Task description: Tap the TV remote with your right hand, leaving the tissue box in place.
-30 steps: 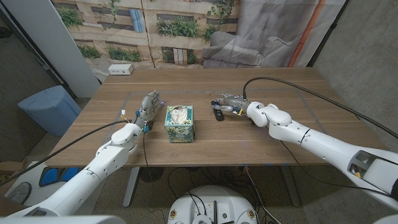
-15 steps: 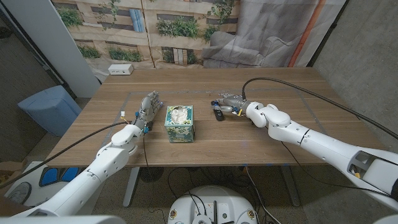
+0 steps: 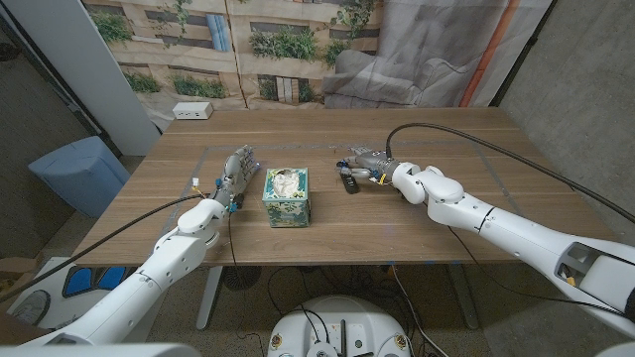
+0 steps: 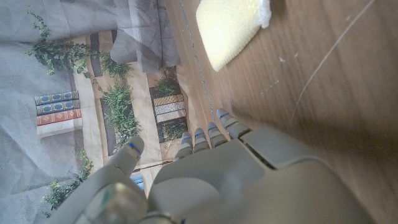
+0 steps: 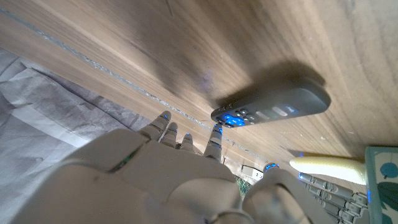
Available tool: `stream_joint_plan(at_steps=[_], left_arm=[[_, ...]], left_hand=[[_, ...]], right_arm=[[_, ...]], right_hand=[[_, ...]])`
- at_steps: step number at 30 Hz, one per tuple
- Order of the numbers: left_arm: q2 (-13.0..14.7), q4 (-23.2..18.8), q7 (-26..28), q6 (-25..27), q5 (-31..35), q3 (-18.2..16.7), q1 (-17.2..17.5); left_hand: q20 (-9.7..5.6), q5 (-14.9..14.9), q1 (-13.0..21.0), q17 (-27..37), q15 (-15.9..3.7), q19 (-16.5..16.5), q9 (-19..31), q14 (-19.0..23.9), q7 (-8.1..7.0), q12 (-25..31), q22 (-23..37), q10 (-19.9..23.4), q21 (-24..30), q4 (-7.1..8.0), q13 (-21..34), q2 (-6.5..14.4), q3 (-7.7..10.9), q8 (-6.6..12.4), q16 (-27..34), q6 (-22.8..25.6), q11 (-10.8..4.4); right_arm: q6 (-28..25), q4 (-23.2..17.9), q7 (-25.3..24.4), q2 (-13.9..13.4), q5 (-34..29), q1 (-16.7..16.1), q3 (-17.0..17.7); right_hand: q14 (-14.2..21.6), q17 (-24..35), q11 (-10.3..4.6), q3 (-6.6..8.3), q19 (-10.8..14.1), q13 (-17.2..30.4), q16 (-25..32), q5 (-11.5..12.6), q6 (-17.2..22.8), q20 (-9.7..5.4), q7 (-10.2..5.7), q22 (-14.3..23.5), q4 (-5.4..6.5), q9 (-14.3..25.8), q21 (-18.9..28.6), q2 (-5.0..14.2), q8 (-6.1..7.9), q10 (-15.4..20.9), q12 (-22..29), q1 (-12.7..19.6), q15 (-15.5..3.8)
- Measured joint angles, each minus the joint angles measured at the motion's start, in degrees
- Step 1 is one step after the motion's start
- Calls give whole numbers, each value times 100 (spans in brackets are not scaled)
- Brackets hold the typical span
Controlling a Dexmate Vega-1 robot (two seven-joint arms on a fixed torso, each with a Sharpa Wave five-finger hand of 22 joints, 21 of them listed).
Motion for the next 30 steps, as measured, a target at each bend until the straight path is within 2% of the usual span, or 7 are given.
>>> stream_joint_plan(at_steps=[14, 30], left_arm=[[-3, 18, -44, -16, 0, 9, -8], [75, 14, -157, -46, 51, 12, -56]], left_hand=[[0, 0, 0, -1, 0, 0, 0, 0, 0, 0, -1, 0, 0, 0, 0, 0, 0, 0, 0, 0, 0], [0, 0, 0, -1, 0, 0, 0, 0, 0, 0, -1, 0, 0, 0, 0, 0, 0, 0, 0, 0, 0]], right_arm=[[30, -137, -219, 26, 107, -42, 153], [168, -273, -542, 26, 662, -221, 521]], right_hand=[[0, 28, 0, -31, 41, 0, 43, 22, 0, 41, 0, 0, 1, 0, 0, 0, 0, 0, 0, 0, 0], [-23, 27, -19, -55, 115, 0, 43, 22, 0, 9, 1, 0, -23, 1, 0, 0, 0, 63, 0, 0, -23]])
